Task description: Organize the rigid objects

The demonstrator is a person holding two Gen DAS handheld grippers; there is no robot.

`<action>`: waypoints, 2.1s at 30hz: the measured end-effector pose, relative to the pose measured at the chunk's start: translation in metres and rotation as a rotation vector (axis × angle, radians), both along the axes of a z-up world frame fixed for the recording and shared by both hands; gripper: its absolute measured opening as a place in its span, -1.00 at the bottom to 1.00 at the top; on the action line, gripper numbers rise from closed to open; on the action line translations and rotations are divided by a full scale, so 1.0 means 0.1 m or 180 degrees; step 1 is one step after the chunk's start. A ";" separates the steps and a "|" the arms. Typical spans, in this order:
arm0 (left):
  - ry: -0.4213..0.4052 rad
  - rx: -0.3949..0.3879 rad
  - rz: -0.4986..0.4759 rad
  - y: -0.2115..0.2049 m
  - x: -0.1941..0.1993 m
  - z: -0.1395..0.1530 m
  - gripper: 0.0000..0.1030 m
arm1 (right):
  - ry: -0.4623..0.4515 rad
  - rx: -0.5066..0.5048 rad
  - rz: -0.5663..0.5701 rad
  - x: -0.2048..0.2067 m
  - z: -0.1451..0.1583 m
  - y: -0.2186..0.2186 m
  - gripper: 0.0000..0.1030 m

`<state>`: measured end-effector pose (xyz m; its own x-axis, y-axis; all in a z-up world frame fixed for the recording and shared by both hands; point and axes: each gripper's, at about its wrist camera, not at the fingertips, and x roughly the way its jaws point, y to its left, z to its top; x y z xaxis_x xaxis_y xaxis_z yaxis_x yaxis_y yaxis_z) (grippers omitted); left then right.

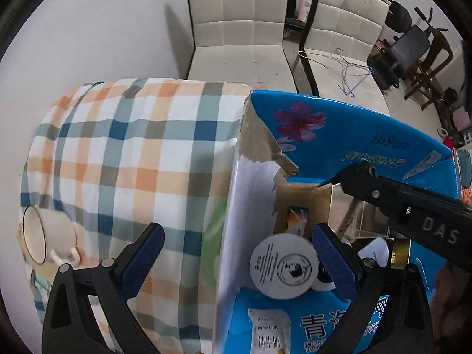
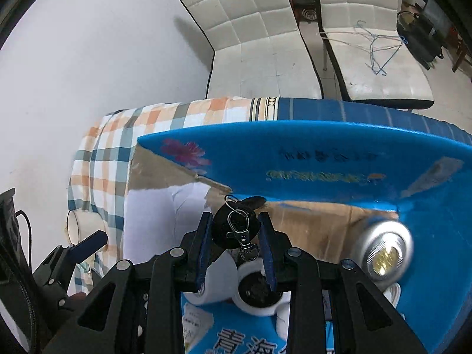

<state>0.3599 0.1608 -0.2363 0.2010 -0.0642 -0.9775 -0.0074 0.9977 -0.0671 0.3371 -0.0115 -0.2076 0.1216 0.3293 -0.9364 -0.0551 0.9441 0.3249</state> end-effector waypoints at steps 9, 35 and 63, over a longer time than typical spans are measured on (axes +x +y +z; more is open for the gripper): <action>0.0045 -0.0039 -0.0035 0.02 0.08 -0.07 0.99 | 0.0200 -0.0202 0.0130 0.12 -0.20 0.08 -0.35; -0.0121 0.0025 -0.0022 -0.23 -0.44 0.44 0.99 | -0.0139 -0.1185 -0.0173 -0.78 0.56 -0.77 0.62; -0.0874 0.0231 -0.0005 -0.68 -1.64 2.10 1.00 | -0.0917 -0.0866 -0.0498 -2.35 2.38 -1.29 0.74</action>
<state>0.1956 0.0931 -0.0258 0.4588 0.0034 -0.8885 0.0027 1.0000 0.0052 0.1025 -0.1408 0.0301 0.4199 0.0317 -0.9070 0.0435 0.9975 0.0551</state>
